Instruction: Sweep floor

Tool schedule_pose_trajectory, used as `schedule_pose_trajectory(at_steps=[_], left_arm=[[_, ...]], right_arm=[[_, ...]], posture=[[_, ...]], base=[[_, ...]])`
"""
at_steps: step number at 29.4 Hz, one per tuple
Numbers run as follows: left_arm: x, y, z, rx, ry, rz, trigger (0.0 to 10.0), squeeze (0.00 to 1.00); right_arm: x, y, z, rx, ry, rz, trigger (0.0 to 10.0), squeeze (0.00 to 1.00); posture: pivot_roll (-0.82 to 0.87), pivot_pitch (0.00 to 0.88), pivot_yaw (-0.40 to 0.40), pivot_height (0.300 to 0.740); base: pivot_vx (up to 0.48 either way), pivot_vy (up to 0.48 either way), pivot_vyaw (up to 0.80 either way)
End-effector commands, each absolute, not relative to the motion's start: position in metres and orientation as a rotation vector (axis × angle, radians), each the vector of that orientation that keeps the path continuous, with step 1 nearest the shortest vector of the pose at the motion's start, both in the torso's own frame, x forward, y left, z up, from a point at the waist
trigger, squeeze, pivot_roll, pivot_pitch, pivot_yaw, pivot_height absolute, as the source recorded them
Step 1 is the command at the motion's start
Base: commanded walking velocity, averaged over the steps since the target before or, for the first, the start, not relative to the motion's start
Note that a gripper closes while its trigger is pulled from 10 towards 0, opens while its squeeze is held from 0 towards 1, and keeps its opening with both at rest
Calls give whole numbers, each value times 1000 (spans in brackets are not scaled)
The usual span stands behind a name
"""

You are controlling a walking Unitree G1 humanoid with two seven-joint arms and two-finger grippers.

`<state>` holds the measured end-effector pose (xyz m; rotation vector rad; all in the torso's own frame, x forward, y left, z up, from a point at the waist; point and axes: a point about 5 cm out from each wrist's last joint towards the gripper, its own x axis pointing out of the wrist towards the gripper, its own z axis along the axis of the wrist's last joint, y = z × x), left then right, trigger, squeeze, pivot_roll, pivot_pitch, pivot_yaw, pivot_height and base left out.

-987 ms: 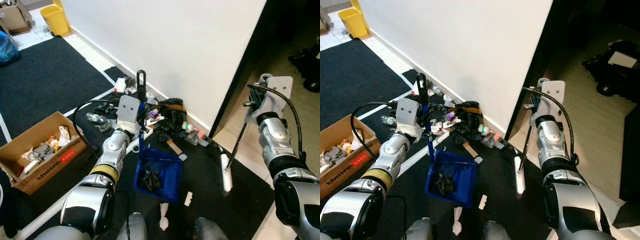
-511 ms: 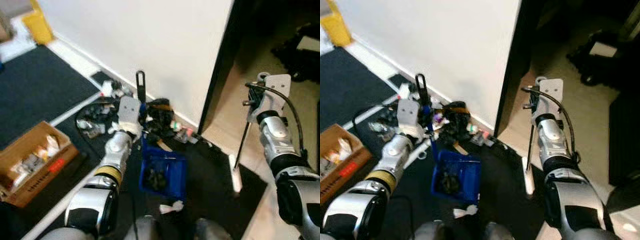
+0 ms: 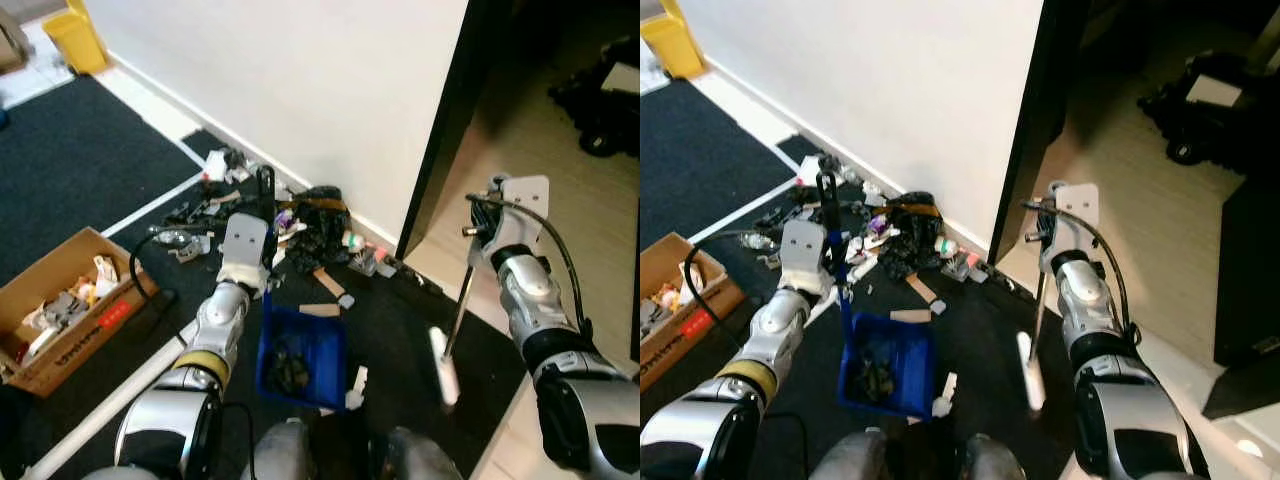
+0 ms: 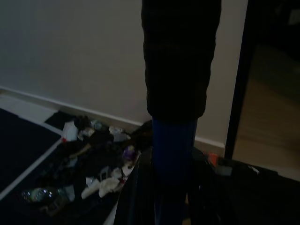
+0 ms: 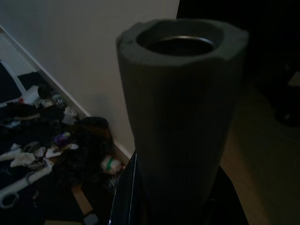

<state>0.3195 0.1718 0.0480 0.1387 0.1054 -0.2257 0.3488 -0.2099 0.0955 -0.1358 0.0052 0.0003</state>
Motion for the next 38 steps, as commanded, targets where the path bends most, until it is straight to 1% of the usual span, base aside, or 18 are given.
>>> schedule_pose_trajectory(at_steps=[1,6,7,11,13,19,22,26,29,36,37,38], left_arm=[[318,179,50,138,85,-210,10000,0],[315,178,45,129,112,-255,10000,0],[314,177,44,137,112,-274,10000,0],[313,175,43,172,115,-300,10000,0],[313,175,44,202,116,-324,10000,0],[316,180,48,263,106,-344,10000,0],[324,191,65,276,44,-331,10000,0],[329,195,76,276,2,-318,10000,0],[336,199,91,275,-61,-315,10000,0],[334,193,90,273,-67,-375,10000,0],[330,188,83,287,-52,-408,10000,0],[330,188,83,287,-52,-408,10000,0]], right_arm=[[349,-209,100,-138,-30,2,10000,0],[348,-200,97,-129,-29,26,10000,0],[347,-198,96,-128,-30,36,10000,0],[347,-192,95,-124,-30,55,10000,0],[347,-183,94,-120,-33,83,10000,0],[347,-175,95,-119,-42,105,10000,0],[347,-174,97,-121,-50,111,10000,0],[347,-174,97,-124,-50,113,10000,0],[346,-171,96,-127,-43,123,10000,0],[346,-161,93,-124,-35,149,10000,0],[346,-156,93,-116,-31,157,10000,0],[346,-156,93,-116,-31,157,10000,0]], posture=[[49,96,-20,740],[41,133,-20,740],[38,147,-20,740],[34,160,-21,740],[29,181,-22,740],[24,195,-25,740],[27,206,-29,740],[31,209,-31,740],[38,217,-35,740],[36,244,-34,740],[31,277,-32,740],[31,277,-32,740]], base=[[0,0,0],[0,0,0],[0,0,0],[0,0,0],[0,0,0],[0,0,0],[0,0,0],[0,0,0],[0,0,0],[0,0,0],[0,0,0],[0,0,0]])
